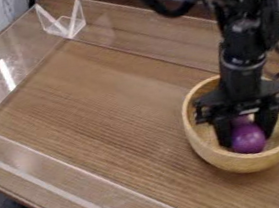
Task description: Remove the purple eggplant from inside the brown bowl and put it on the table
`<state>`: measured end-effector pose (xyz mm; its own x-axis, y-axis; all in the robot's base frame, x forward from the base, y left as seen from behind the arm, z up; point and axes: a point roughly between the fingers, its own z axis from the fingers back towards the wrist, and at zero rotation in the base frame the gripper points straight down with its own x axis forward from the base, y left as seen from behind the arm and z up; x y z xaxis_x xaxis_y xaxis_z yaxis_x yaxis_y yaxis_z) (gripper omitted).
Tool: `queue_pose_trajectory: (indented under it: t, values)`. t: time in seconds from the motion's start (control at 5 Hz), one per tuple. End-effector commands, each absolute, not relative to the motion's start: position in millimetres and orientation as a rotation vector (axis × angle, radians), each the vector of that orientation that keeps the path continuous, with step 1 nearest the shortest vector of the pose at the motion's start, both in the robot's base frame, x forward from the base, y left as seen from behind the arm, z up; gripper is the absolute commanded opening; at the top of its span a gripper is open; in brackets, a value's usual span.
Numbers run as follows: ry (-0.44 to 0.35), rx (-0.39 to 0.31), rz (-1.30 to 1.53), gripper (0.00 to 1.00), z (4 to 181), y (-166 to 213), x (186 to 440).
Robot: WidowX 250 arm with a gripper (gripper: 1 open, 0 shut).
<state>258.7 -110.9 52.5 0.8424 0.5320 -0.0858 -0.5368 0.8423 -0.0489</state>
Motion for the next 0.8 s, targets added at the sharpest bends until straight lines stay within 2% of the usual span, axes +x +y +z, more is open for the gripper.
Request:
queue_pose_trajectory:
  t: [0.0, 0.2, 0.4, 0.6]
  values:
    - [0.009, -0.128, 0.523, 0.0, 92.3, -108.2, 268.2]
    - [0.001, -0.139, 0.496, 0.0, 113.4, -98.2, 269.1]
    - [0.001, -0.134, 0.422, 0.0, 123.3, -92.4, 263.7]
    - [0.0, -0.122, 0.387, 0.0, 119.8, -92.1, 258.1]
